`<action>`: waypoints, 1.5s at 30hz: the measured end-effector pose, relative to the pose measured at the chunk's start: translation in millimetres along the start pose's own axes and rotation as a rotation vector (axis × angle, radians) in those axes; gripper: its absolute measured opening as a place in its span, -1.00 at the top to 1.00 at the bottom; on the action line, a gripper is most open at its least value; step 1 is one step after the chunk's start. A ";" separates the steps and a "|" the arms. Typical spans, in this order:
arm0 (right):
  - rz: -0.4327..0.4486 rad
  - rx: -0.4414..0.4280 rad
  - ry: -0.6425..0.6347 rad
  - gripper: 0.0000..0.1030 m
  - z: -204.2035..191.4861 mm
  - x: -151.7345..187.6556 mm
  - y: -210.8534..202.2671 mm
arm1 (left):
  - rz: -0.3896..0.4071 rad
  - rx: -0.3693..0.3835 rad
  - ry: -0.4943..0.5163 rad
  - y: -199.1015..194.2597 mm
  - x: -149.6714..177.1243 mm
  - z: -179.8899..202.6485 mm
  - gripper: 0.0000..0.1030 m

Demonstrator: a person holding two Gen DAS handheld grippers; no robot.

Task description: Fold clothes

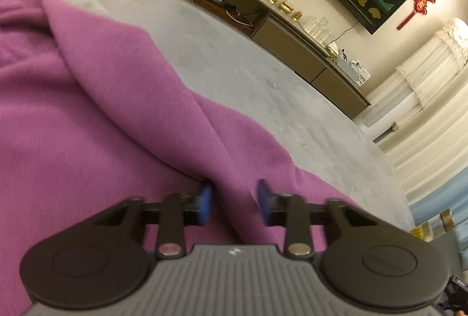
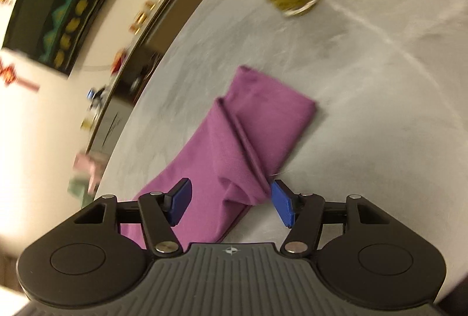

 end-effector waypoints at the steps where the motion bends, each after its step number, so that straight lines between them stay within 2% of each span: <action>1: 0.004 0.008 -0.009 -0.23 0.7 -0.3 1.5 | 0.002 -0.001 0.007 -0.6 0.1 0.8 0.82; 5: 0.019 0.041 -0.047 -0.20 3.3 -1.4 7.7 | 0.001 -0.013 0.022 -1.0 3.0 -1.3 0.90; 6: 0.023 0.049 -0.057 0.07 4.0 -1.7 9.2 | 0.005 -0.012 0.025 -3.2 3.4 -3.4 0.91; 7: 0.027 0.057 -0.068 0.47 4.3 -2.1 10.7 | 0.010 -0.009 0.028 -5.1 2.9 -3.7 0.92; 9: 0.021 0.068 -0.155 0.83 -7.0 -5.4 14.5 | 0.035 0.004 0.048 -10.3 0.5 0.8 0.93; 11: 0.053 0.071 -0.252 0.92 -23.7 -16.4 9.7 | 0.096 0.041 0.054 -26.5 -8.6 7.4 0.93; 13: 0.127 0.056 -0.378 0.92 -50.9 -34.8 -8.2 | 0.138 0.121 0.047 -57.3 -11.0 18.4 0.93; 14: 0.168 0.047 -0.447 0.92 -66.6 -44.0 -19.5 | 0.134 0.151 0.057 -70.5 -4.0 24.0 0.93; 16: 0.185 0.083 -0.491 0.92 -69.8 -54.2 -31.5 | 0.068 0.148 0.093 -72.0 24.5 28.1 0.93; 19: 0.099 0.204 -0.492 0.92 -31.9 -58.5 -17.6 | -0.039 0.090 0.117 -48.8 66.2 20.6 0.93; 22: 0.012 0.278 -0.426 0.92 11.9 -50.7 5.6 | -0.065 0.043 0.142 -37.1 77.9 13.0 0.93; 26: 0.034 0.257 -0.453 0.92 2.5 -55.0 5.2 | -0.054 0.046 0.147 -41.9 74.7 16.2 0.91; 32: -0.037 0.335 -0.482 0.91 21.0 -50.4 15.9 | -0.060 0.017 0.115 -52.6 71.4 0.0 0.48; 34: -0.012 0.360 -0.498 0.81 21.7 -53.0 12.4 | -0.016 0.030 0.083 -72.0 57.6 -11.8 0.35; 36: 0.104 0.438 -0.571 0.53 7.9 -58.3 -1.0 | 0.041 0.028 0.045 -94.0 40.1 -34.3 0.34; 37: 0.161 0.419 -0.640 0.40 -11.9 -55.2 -7.1 | 0.066 -0.002 0.020 -101.4 32.1 -52.2 0.34; 38: 0.216 0.398 -0.707 0.36 -32.2 -51.2 -12.9 | 0.090 -0.032 -0.006 -108.8 24.2 -70.3 0.34; 39: 0.210 0.346 -0.766 0.28 -52.1 -39.3 -8.4 | 0.115 -0.062 -0.032 -116.5 16.4 -88.4 0.34; 40: 0.161 0.296 -0.817 0.28 -69.0 -22.4 3.6 | 0.140 -0.092 -0.057 -124.3 8.6 -106.6 0.35; 43: -0.095 0.125 -0.856 0.28 -95.8 40.7 58.6 | 0.155 -0.253 -0.154 -124.4 -16.3 -172.8 0.38; 45: -0.201 0.114 -0.890 0.29 -97.6 66.0 85.9 | 0.150 -0.356 -0.198 -121.6 -31.8 -211.1 0.39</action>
Point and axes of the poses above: each gripper's, at about its wrist camera, not at the fingertips, and y roughly the way its jaws point, z to its right, x to its underside, the point moved 10 cm from there along y, roughly the way its jaws point, and after that the axes turned 10 degrees about -x, right-handed, at the moved point
